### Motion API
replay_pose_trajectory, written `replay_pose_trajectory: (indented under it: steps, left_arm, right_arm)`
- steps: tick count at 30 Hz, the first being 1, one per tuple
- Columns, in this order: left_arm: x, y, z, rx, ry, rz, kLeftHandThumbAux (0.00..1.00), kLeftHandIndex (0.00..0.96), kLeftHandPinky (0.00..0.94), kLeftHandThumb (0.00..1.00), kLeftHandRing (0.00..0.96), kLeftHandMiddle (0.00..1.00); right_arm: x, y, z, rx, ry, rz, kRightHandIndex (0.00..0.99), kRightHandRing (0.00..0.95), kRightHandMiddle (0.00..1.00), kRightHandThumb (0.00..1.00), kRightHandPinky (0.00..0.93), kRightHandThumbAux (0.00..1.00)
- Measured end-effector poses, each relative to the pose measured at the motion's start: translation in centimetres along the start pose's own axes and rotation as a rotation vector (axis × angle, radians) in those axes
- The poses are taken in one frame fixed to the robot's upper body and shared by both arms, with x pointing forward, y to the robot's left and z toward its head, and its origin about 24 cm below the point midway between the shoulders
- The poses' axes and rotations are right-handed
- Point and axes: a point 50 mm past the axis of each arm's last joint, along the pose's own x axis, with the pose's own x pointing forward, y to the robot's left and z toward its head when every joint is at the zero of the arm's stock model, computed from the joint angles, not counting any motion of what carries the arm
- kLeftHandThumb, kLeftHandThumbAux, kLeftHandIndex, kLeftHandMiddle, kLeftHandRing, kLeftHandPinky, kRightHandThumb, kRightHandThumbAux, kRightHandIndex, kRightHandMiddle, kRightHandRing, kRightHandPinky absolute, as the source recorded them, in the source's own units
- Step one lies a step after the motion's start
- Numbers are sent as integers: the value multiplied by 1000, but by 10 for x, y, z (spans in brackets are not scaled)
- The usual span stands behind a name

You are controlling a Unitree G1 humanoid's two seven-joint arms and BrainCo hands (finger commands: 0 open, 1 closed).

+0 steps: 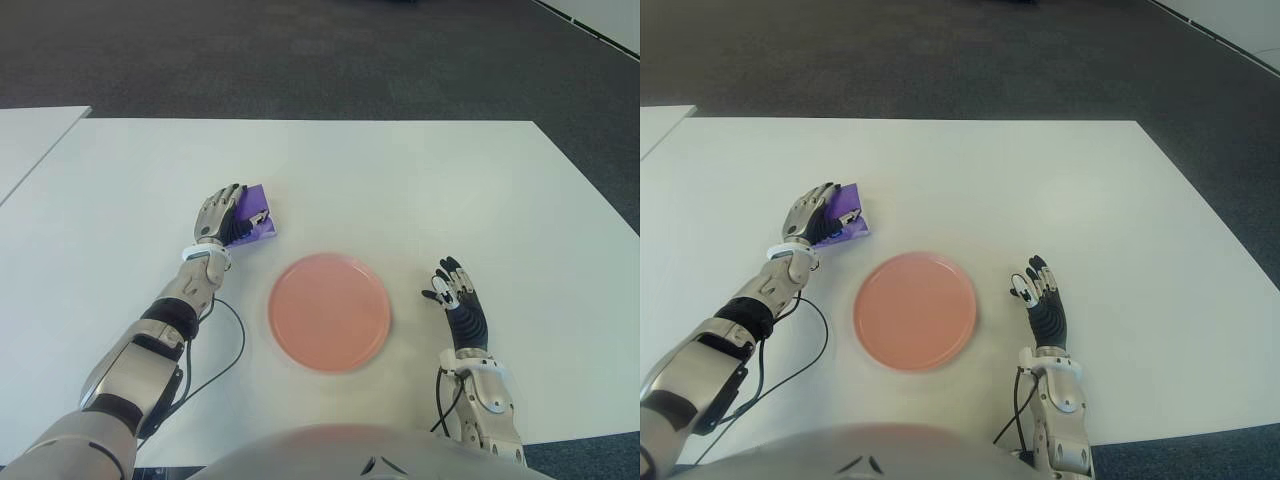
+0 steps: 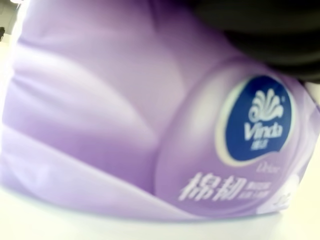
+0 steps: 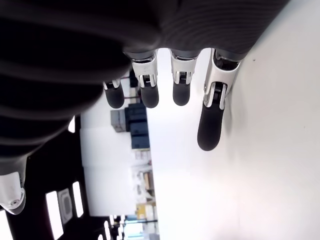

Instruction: Put the tissue paper into the plate.

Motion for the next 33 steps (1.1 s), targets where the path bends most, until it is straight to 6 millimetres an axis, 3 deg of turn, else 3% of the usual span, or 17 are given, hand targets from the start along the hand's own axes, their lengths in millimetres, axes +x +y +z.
replay_pose_trajectory:
  steps: [17,33]
  left_arm:
    - [-1,0,-5,-15,32,21,273,0,34,111,0,0]
    - [-7,-6,-9,-21,77,122,289,1,30,168,0,0]
  right_arm:
    - [-2,-1,3,-2,-2,3,0,28,87,229,0,527]
    - [-2,-5,2,-15,-20,10,0,23,79,202,0,542]
